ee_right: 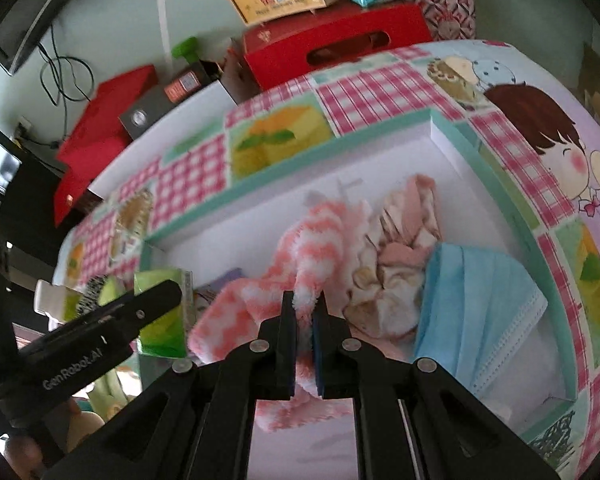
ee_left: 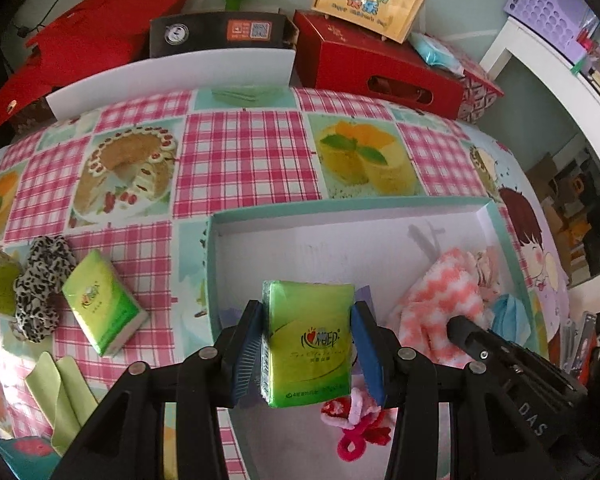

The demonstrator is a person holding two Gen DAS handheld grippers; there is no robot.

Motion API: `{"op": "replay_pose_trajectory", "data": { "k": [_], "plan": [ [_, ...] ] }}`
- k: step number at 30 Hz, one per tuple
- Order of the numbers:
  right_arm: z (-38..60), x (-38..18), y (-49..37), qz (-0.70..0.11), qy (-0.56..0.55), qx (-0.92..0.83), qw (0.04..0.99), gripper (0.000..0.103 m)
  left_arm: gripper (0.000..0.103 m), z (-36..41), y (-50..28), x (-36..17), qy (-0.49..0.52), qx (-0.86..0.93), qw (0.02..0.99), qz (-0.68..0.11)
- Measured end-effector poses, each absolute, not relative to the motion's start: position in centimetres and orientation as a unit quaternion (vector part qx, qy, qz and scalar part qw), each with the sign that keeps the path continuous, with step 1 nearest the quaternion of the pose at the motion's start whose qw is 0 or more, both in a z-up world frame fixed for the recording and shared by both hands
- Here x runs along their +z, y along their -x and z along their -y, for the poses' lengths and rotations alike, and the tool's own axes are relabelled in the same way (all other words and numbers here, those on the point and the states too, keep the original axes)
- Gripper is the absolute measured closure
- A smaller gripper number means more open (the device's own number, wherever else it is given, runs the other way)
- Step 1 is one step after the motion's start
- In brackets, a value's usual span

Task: Organize soft objects
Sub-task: 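Carry the green tissue pack with the left gripper while the right carries the towel to the tray, then open the left gripper over the tray while the right releases the pink towel inside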

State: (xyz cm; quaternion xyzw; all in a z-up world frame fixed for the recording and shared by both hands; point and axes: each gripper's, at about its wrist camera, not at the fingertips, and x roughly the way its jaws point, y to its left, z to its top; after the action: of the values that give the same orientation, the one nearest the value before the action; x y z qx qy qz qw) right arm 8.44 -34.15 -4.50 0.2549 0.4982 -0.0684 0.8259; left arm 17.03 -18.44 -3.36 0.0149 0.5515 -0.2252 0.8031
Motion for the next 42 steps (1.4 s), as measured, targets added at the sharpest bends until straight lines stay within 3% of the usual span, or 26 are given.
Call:
{"op": "replay_pose_trajectory", "data": {
  "k": [17, 19, 21, 23, 25, 29, 33, 42],
  "plan": [
    [33.9, -3.1, -8.1, -0.504, -0.218, -0.086, 0.832, 0.093, 0.052, 19.2, -16.5, -2.9, -0.042, -0.217, 0.806, -0.549],
    [33.9, -2.8, -7.9, -0.501, -0.214, -0.088, 0.834, 0.085, 0.051, 19.2, -16.4, -2.7, -0.046, -0.215, 0.807, -0.548],
    [33.9, -2.5, -7.7, -0.497, -0.21, -0.093, 0.837, 0.067, 0.045, 19.0, -16.4, -2.4, -0.043, -0.214, 0.809, -0.546],
    [34.1, -2.1, -7.5, -0.493, -0.208, -0.097, 0.839, 0.06, 0.041, 18.7, -16.3, -2.0, -0.035, -0.215, 0.81, -0.544],
    [34.2, -1.8, -7.4, -0.489, -0.206, -0.098, 0.842, 0.06, 0.041, 18.4, -16.3, -1.6, -0.029, -0.214, 0.812, -0.543],
    [34.3, -1.6, -7.3, -0.487, -0.203, -0.101, 0.844, 0.057, 0.027, 17.6, -16.3, -1.0, -0.022, -0.205, 0.818, -0.536],
    [34.5, -1.6, -7.3, -0.489, -0.194, -0.112, 0.843, 0.034, 0.019, 16.8, -16.7, -1.2, -0.002, -0.196, 0.818, -0.541],
    [35.7, -2.2, -7.0, -0.492, -0.198, -0.146, 0.835, 0.012, 0.0, 16.0, -17.0, -2.3, 0.004, -0.171, 0.818, -0.549]
  ]
}}
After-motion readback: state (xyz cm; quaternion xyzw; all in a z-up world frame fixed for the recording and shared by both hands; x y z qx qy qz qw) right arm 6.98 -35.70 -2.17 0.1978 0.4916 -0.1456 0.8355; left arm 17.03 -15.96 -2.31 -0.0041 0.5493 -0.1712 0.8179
